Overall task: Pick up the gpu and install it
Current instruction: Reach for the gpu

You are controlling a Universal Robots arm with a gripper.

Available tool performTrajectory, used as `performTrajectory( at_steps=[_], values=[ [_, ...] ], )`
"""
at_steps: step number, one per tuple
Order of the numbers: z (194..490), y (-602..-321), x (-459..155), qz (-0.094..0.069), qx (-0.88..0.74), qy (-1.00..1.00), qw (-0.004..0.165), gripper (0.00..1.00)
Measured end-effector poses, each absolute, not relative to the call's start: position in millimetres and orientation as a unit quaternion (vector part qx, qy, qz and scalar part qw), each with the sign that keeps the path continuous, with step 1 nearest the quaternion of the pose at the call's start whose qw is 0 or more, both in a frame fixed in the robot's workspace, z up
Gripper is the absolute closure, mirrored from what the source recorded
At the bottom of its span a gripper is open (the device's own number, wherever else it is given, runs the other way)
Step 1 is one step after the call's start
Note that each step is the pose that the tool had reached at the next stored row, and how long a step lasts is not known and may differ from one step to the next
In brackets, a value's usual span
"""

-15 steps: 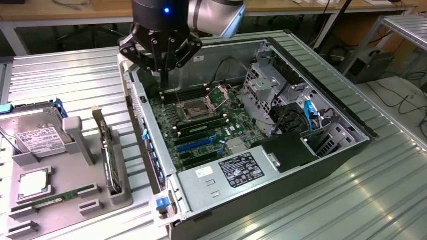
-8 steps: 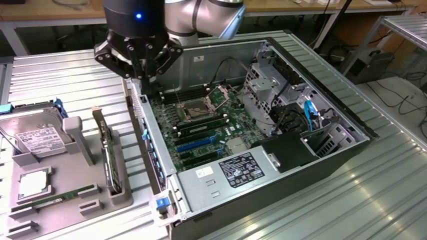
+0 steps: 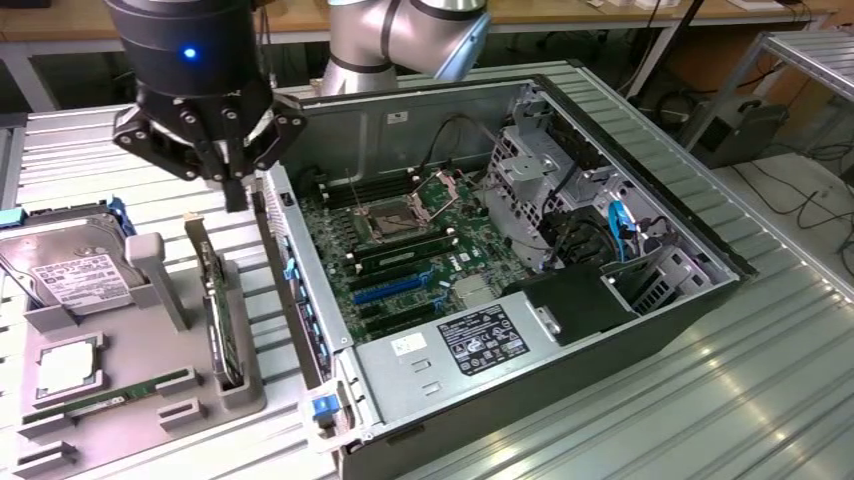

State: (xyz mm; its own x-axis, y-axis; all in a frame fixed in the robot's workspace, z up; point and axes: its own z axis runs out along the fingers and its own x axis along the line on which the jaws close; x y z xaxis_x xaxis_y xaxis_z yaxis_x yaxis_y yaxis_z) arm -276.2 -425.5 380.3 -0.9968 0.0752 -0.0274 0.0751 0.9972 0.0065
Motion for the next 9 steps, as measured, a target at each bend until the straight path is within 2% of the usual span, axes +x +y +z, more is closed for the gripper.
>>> performTrajectory(
  at_steps=[9],
  values=[
    [369, -431, -314, -0.007, 0.037, 0.999, 0.014, 0.89]
  ],
)
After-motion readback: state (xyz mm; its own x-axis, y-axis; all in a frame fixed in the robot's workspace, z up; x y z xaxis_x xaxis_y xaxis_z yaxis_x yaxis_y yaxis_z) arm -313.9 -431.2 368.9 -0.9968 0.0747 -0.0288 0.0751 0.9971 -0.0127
